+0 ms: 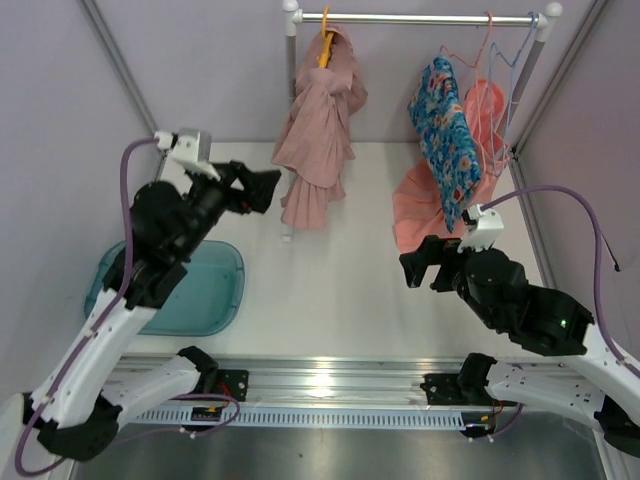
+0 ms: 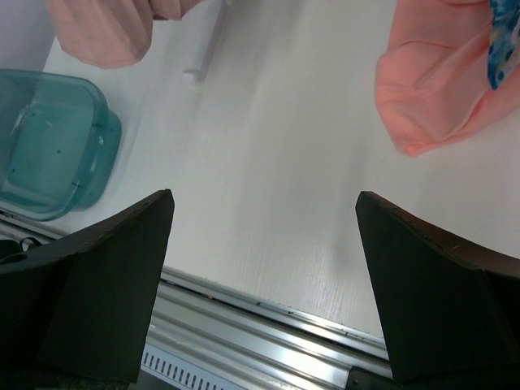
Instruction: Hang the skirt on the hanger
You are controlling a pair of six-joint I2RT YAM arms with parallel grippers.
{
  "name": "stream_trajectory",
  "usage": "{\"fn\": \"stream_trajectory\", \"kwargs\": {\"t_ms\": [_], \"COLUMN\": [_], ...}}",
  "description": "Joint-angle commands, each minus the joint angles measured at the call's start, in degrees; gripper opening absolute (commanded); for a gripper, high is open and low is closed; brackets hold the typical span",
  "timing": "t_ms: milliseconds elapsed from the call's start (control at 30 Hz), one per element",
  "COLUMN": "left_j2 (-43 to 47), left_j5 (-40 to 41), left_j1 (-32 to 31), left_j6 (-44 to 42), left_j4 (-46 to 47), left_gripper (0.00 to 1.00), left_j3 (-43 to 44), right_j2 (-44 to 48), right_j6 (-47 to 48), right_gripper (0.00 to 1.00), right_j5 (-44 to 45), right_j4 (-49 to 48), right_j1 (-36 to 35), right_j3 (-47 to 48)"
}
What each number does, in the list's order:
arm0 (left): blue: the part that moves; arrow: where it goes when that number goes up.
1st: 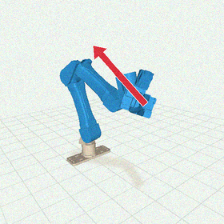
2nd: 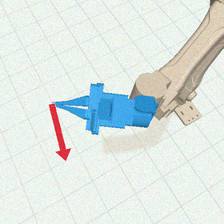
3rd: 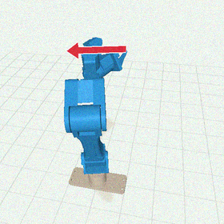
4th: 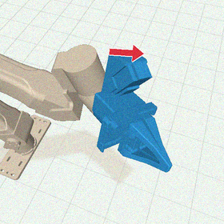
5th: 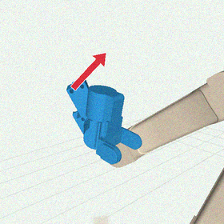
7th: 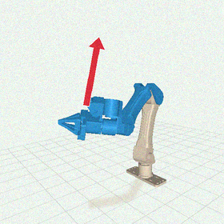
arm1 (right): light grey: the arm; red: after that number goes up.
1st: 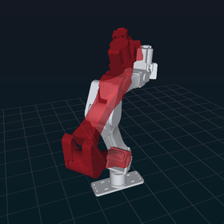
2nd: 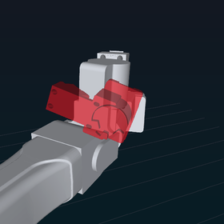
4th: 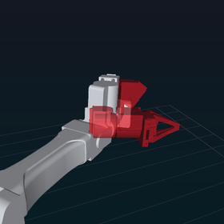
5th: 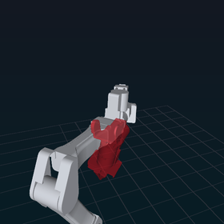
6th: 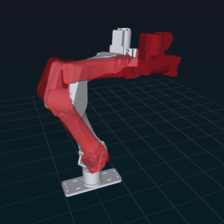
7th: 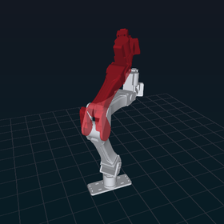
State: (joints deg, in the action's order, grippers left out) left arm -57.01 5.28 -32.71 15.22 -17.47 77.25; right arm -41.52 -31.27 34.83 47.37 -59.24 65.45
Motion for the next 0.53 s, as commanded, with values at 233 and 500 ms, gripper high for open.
{"fn": "stream_trajectory", "kwargs": {"t_ms": [233, 500], "left_j2": [15.79, 21.33], "left_j5": [-3.77, -2.20], "left_j1": [-5.86, -8.42], "left_j6": [5.08, 2.27], "left_j4": [-8.62, -14.60], "left_gripper": [0.86, 0.89], "left_j3": [-25.04, -29.52], "right_j2": [-0.14, 2.23], "right_j6": [-0.11, -0.90], "right_gripper": [0.99, 0.99], "right_j5": [-4.06, -4.24], "right_j4": [-7.29, -10.71], "right_j1": [1.58, 3.08], "right_j3": [-4.19, -7.61]}}
